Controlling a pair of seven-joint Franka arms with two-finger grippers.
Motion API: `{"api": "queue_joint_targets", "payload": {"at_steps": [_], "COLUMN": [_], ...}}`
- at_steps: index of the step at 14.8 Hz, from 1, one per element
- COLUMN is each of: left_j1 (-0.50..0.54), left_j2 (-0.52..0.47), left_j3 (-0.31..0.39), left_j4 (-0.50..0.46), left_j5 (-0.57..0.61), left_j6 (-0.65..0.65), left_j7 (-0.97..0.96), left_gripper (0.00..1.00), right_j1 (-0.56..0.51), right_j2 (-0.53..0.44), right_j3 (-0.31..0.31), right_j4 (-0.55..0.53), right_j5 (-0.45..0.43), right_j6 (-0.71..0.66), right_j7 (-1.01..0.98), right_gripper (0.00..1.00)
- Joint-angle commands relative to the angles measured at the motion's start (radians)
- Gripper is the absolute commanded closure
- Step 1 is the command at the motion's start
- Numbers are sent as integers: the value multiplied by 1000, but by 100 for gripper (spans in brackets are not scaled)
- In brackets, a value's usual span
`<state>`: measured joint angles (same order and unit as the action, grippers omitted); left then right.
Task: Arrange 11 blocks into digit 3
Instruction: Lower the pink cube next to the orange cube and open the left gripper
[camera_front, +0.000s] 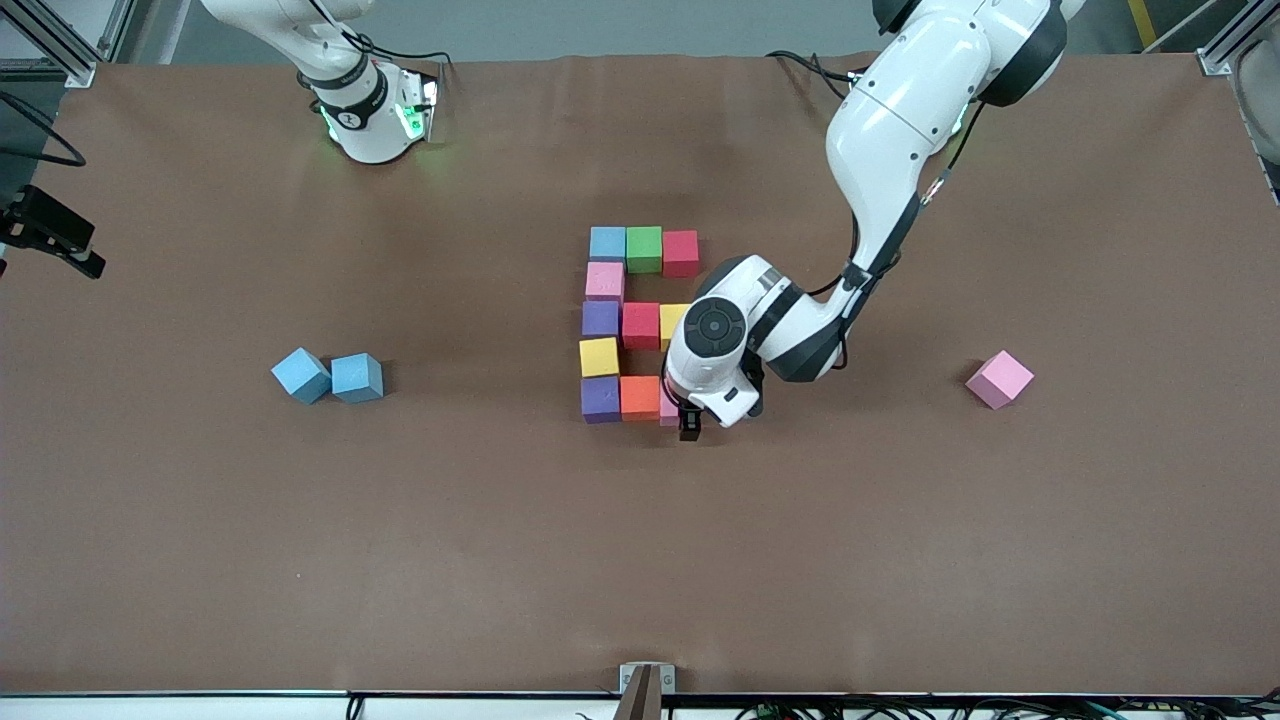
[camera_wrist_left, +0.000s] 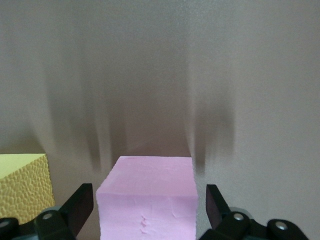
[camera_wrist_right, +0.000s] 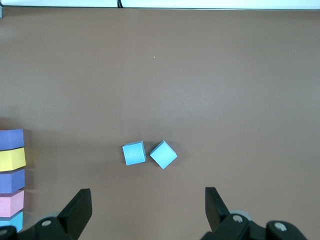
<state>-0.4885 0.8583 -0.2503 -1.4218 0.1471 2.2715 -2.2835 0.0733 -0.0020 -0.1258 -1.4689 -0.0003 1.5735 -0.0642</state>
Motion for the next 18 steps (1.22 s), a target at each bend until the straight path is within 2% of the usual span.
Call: {"api": "queue_joint_targets", "payload": {"at_steps": [1,3,9,12,18], "left_j1": [-13,-9,31,63,214], "left_j2": [-13,-42,-180,-272,-410], "left_j3": [10,9,11,11,9], "left_j4": [29,37,43,41,40], "left_j5": [5,5,9,9,12], "left_j6": [-15,-27,-173,-275,-440], "left_j7": [36,36,80,296,717], "left_gripper": [0,0,0,0,0], "right_j1": [3,3,3,3,3], "right_j2": [4,4,4,4,4], "right_j3": [2,2,2,2,2], "right_j4": [12,12,12,10,12], "right_j5": [-6,-6,-6,-6,-4], "right_j6": [0,0,0,0,0], "right_j7": [14,14,14,14,14], "right_gripper": [0,0,0,0,0]}}
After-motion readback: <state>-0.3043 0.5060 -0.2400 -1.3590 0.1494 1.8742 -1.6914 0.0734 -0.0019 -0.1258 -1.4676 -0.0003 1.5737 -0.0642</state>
